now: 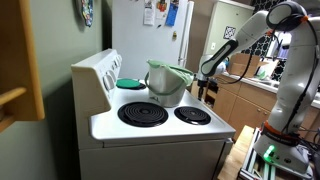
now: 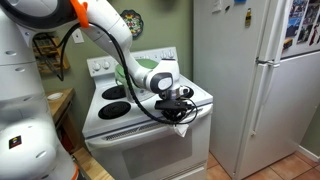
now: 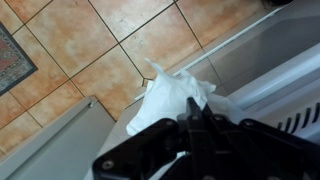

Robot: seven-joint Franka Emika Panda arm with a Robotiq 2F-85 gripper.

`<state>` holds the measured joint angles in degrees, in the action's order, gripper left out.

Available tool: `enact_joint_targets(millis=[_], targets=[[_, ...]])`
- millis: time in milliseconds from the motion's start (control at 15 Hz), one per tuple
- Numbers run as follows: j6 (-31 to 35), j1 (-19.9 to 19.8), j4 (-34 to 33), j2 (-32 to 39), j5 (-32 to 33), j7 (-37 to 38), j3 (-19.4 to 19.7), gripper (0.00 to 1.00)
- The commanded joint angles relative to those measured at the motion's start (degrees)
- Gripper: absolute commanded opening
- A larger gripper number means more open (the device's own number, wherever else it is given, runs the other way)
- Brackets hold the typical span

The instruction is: Use the piece of tissue to wipe the oven handle

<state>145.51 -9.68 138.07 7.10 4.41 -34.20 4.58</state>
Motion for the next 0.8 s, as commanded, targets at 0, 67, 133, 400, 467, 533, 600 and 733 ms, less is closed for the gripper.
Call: enact_joint_targets(millis=[0, 67, 133, 400, 467, 533, 600, 733], targets=[[-3.4, -0.2, 5.3, -6.4, -5.0, -8.9, -0.8, 0.03], [-3.8, 0.2, 6.0, -7.3, -4.9, -9.8, -0.4, 0.03], [-2.5, 0.7, 6.2, -7.1, -2.8, -7.1, 0.2, 0.04], [-2.6, 1.1, 4.8, -6.0, -3.1, -6.7, 0.4, 0.04], [-2.6, 1.1, 4.8, -6.0, -3.1, -6.7, 0.4, 0.04], [-2.6, 1.1, 4.8, -6.0, -3.1, -6.7, 0.4, 0.04], [-2.6, 1.1, 4.8, -6.0, -3.1, -6.7, 0.4, 0.04], [-5.9, 1.4, 6.1, -7.8, -8.2, -12.9, 0.0, 0.03]])
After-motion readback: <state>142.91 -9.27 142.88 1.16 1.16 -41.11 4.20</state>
